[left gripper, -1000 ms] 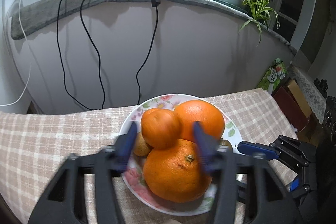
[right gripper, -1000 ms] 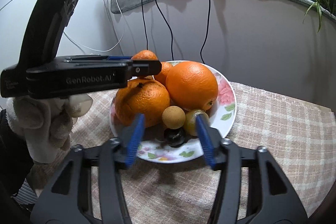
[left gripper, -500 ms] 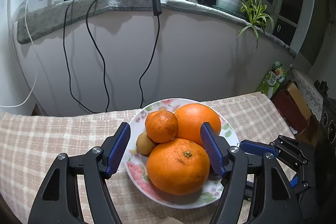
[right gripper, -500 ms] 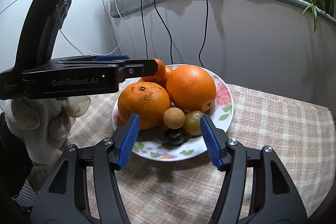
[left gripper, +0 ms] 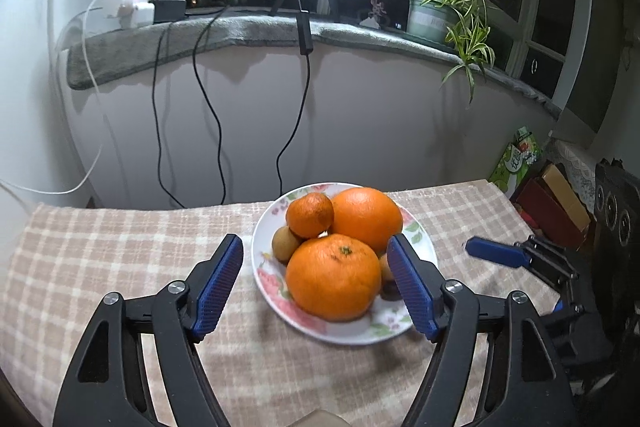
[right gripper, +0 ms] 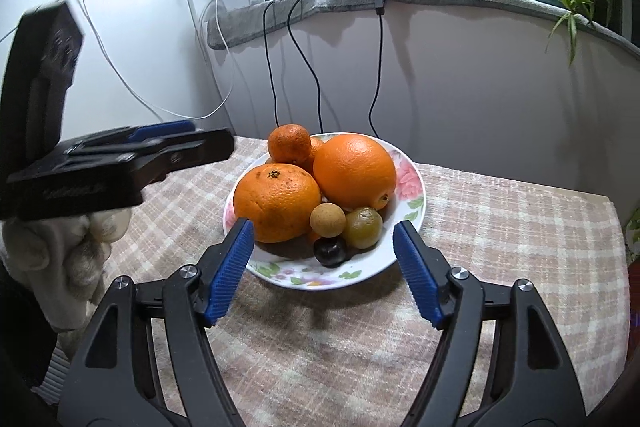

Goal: Organize fruits

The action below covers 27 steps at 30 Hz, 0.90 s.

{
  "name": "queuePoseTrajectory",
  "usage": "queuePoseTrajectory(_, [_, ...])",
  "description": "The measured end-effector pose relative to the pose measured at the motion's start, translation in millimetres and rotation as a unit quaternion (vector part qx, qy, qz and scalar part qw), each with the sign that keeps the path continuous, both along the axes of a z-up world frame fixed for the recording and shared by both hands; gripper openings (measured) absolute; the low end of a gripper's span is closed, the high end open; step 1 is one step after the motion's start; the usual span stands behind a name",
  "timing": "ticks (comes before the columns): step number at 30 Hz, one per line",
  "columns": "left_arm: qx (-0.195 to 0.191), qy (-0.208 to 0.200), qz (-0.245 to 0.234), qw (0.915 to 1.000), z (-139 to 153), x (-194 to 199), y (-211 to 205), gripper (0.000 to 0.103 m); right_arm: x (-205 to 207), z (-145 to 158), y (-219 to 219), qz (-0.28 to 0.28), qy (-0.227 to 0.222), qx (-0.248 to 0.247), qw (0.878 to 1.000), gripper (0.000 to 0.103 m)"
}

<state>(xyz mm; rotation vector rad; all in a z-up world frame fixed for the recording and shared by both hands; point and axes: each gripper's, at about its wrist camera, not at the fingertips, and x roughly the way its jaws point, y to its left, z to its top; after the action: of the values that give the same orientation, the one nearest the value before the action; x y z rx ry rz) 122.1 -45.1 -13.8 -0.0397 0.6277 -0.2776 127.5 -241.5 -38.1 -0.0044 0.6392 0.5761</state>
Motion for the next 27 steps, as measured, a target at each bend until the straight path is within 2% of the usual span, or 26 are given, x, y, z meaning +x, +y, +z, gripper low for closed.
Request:
queuePoseTrajectory(2, [0.002, -0.004, 0.003, 1.0000, 0.4, -7.5, 0.6, 0.080, -3.3, 1.6, -1.5, -0.005, -0.003, -0.003, 1.000, 0.081])
queuePoseTrajectory(3, [0.003, -0.006, 0.005, 1.0000, 0.6, -11.4, 1.0, 0.080, -4.5, 2.1, -2.4, -0.006, -0.004, -0.003, 1.000, 0.089])
queuePoseTrajectory(5, [0.004, -0.009, 0.012, 0.9999, 1.5, -18.5, 2.4, 0.080, -8.0, 3.2, -3.8, -0.009, -0.008, -0.003, 1.000, 0.093])
queuePoseTrajectory(14, [0.013, -0.010, 0.044, 0.9989, 1.0, -41.6, 10.0, 0.081, -23.5, 5.8, -7.6, -0.022, -0.013, -0.010, 1.000, 0.094])
queuePoseTrajectory(18, [0.020, -0.010, 0.050, 0.9985, 0.0, -49.0, 10.6, 0.081, -30.9, 7.7, -10.9, -0.031, -0.020, -0.011, 0.999, 0.099])
queuePoseTrajectory(27, [0.016, -0.015, 0.055, 0.9983, 4.8, -57.2, 13.9, 0.081, -38.9, 13.7, -16.5, -0.044, -0.026, -0.008, 0.999, 0.099])
